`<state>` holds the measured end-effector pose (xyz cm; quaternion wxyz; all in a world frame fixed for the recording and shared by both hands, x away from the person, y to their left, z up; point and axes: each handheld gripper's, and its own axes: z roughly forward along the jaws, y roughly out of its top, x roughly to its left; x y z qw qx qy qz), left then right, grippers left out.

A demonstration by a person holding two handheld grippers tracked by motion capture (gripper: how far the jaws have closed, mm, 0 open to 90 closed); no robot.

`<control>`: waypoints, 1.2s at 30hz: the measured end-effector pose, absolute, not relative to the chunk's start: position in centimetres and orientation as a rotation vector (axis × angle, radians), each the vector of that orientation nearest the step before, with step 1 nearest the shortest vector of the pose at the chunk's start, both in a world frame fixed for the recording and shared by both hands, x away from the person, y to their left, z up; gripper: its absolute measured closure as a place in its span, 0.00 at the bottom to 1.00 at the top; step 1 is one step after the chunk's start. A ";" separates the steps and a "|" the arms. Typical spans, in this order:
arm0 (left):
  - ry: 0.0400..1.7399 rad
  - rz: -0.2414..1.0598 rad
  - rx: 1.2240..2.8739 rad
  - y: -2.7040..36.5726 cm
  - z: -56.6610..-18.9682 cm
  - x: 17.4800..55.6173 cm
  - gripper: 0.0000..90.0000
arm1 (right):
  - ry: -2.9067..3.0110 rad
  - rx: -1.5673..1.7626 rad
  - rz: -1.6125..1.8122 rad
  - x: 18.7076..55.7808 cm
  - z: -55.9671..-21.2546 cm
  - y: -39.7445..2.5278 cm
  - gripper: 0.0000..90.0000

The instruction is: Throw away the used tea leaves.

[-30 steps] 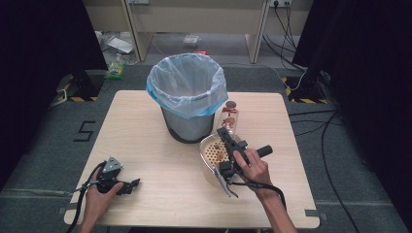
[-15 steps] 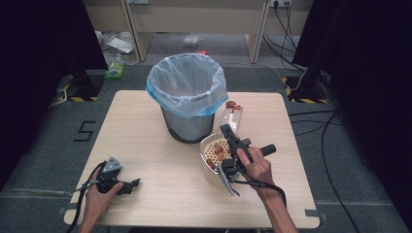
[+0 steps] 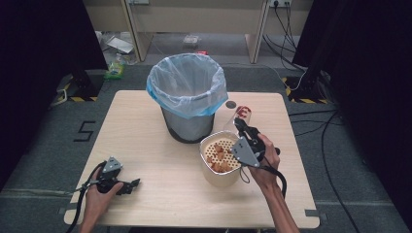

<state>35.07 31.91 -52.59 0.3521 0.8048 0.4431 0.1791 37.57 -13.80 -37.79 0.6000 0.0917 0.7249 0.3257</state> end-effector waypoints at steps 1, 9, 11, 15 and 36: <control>1.146 0.463 2.083 31.9 -52.6 35.1 0.00 | 1.701 0.256 0.792 37.7 -37.6 -14.0 0.97; 1.146 0.464 2.083 31.9 -52.6 35.1 0.00 | 1.780 0.510 1.007 38.8 -36.7 -15.5 0.97; 1.146 0.464 2.083 31.9 -52.6 35.1 0.00 | 1.799 0.561 1.058 39.1 -36.5 -15.8 0.97; 1.146 0.464 2.083 31.9 -52.6 35.1 0.00 | 1.812 0.659 1.152 39.7 -36.0 -16.6 0.97; 1.146 0.463 2.085 31.9 -52.6 35.1 0.00 | 1.834 0.817 1.263 42.8 -31.7 -18.5 0.97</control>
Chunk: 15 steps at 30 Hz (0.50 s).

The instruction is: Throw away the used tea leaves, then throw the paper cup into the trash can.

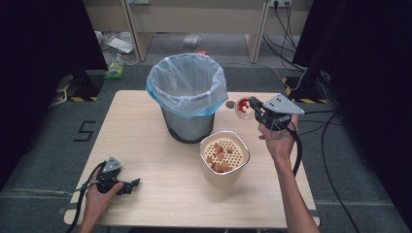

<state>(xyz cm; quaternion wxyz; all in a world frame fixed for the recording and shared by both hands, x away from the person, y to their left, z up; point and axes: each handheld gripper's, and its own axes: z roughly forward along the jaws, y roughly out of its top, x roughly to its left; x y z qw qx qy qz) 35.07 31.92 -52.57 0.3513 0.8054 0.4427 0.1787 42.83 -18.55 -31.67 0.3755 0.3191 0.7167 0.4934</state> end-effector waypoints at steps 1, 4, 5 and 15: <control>1.146 0.463 2.083 31.9 -52.6 35.1 0.00 | 1.833 0.816 1.263 42.9 -31.4 -18.6 0.97; 1.146 0.463 2.084 31.9 -52.6 35.1 0.00 | 1.824 0.820 1.272 43.2 -30.6 -18.8 0.97; 1.147 0.463 2.084 31.9 -52.6 35.1 0.00 | 1.825 0.822 1.274 43.3 -30.4 -18.8 0.97; 1.147 0.463 2.083 31.9 -52.6 35.1 0.00 | 1.806 0.841 1.290 44.3 -28.0 -19.0 0.97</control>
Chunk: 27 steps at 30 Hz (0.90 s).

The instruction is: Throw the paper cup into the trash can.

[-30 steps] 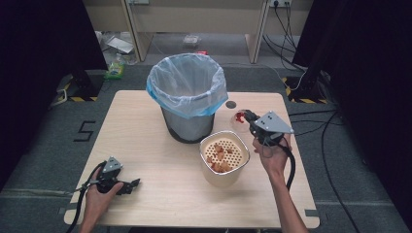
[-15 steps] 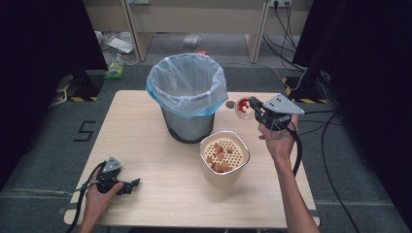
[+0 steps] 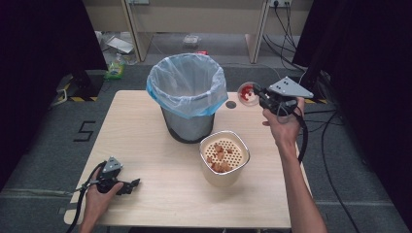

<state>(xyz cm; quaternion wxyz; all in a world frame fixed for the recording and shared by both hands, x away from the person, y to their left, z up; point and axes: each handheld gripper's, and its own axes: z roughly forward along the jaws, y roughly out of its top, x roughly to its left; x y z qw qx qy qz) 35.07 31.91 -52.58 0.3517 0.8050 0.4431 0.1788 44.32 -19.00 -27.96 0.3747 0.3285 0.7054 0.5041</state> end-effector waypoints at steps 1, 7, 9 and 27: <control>1.146 0.463 2.083 31.9 -52.6 35.1 0.00 | 1.804 0.841 1.288 44.4 -27.8 -19.0 0.97; 1.146 0.463 2.084 31.9 -52.6 35.1 0.00 | 1.792 0.849 1.291 45.2 -26.4 -18.8 0.97; 1.146 0.463 2.084 31.9 -52.6 35.1 0.00 | 1.786 0.847 1.298 45.5 -25.8 -18.6 0.97; 1.146 0.464 2.083 31.9 -52.6 35.1 0.00 | 1.845 0.718 1.378 48.3 -21.7 -11.0 0.96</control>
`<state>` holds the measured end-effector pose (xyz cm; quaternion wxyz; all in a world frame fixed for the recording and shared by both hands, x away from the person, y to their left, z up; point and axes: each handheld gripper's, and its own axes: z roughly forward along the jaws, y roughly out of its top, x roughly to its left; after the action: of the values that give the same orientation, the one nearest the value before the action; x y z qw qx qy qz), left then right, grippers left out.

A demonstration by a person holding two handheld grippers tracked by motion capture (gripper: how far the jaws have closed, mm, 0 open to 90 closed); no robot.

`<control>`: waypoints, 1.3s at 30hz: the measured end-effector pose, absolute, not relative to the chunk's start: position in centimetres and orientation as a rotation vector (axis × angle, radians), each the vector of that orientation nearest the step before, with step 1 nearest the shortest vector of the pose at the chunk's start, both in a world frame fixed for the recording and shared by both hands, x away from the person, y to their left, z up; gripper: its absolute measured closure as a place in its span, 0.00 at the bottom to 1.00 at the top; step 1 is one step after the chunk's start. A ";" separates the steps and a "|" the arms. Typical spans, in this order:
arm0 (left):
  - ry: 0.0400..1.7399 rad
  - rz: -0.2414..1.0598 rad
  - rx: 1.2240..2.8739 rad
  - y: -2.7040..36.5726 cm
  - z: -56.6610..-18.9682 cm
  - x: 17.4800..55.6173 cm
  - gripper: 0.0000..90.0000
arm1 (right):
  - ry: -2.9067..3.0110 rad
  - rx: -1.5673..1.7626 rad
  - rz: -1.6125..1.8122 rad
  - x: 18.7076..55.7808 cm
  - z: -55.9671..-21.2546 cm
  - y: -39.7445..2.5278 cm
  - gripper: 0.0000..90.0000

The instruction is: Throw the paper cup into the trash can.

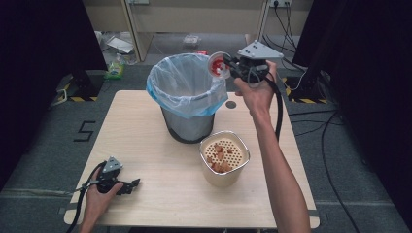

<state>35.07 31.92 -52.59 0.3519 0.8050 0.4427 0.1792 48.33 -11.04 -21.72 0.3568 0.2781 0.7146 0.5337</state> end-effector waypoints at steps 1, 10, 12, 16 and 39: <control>1.146 0.464 2.083 31.9 -52.6 35.1 0.00 | 1.851 0.708 1.383 48.5 -21.7 -10.5 0.96; 1.144 0.463 2.085 31.9 -52.6 35.1 0.00 | 1.966 0.660 1.342 50.7 -22.5 -5.4 0.95; 1.141 0.462 2.086 31.9 -52.6 35.1 0.00 | 1.994 0.649 1.311 51.1 -22.9 -4.5 0.94; 1.139 0.462 2.086 31.9 -52.6 35.0 0.00 | 2.026 0.663 1.285 51.9 -23.7 -3.4 0.91; 1.139 0.462 2.086 31.9 -52.6 35.1 0.00 | 1.972 0.820 1.276 50.7 -24.1 -8.9 0.57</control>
<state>35.06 31.89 -52.59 0.3525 0.8063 0.4402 0.1785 50.70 -8.89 -24.08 0.3210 0.3121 0.7507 0.4858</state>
